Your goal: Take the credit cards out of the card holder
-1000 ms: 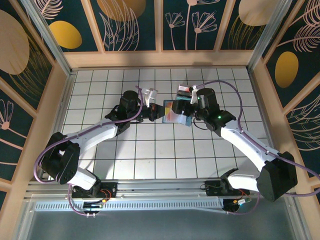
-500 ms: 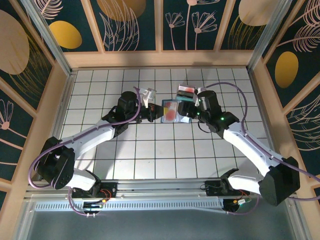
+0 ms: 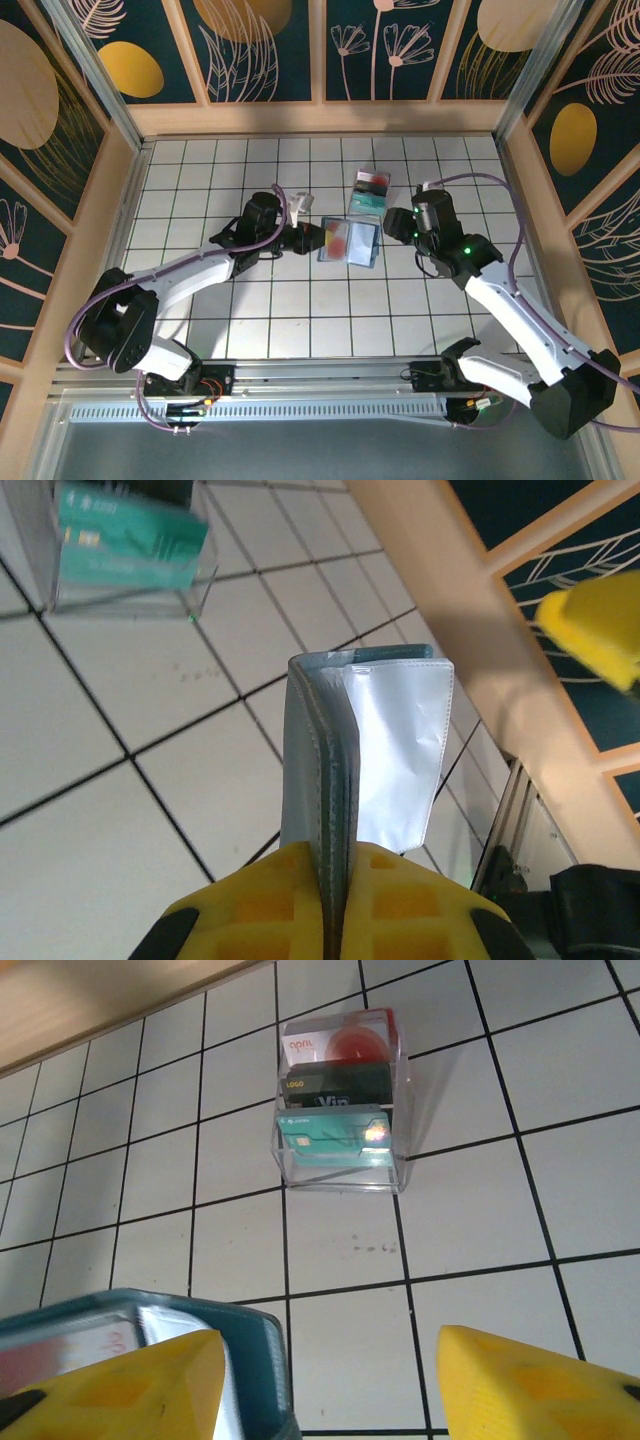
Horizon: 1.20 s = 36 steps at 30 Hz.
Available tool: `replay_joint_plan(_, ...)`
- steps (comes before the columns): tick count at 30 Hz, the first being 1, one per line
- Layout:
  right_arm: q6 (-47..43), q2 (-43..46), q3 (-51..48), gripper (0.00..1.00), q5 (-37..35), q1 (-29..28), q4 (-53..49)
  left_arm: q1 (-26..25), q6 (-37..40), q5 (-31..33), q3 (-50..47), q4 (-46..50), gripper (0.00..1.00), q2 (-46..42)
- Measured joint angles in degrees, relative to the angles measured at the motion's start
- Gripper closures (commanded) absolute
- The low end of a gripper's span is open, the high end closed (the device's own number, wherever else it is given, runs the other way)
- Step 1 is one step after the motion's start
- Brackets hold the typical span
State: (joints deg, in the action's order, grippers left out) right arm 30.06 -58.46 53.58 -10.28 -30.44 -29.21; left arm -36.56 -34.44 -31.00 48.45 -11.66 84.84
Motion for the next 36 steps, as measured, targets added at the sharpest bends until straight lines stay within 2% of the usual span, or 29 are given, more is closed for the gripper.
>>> replay_joint_plan(9,2.36,-1.38,-3.39,0.56,7.04,-0.2,3.08,-0.22,-5.77,-0.13,-3.74,-3.21,0.97,7.34)
replay_joint_plan(17,5.79,-9.55,-9.09,0.74,18.34,-0.22,14.23,-0.22,-6.8,-1.2,-3.87,-7.02,0.94,12.31)
replay_joint_plan(23,7.74,-17.62,-9.49,0.84,23.56,-1.01,19.91,-0.2,-6.16,-1.31,-3.87,-7.26,0.89,15.23)
replay_joint_plan(28,8.74,-23.67,-9.49,0.9,26.25,-2.16,22.62,0.09,-6.16,-1.25,-3.82,-7.5,0.76,16.37)
replay_joint_plan(33,9.53,-27.65,-9.51,0.94,27.32,-2.25,23.56,0.2,-5.73,0.07,-3.76,-6.16,0.52,16.35)
replay_joint_plan(36,9.53,-29.27,-9.57,0.95,27.36,-2.25,23.82,0.24,-5.14,2.16,-3.76,-3.63,0.45,15.65)
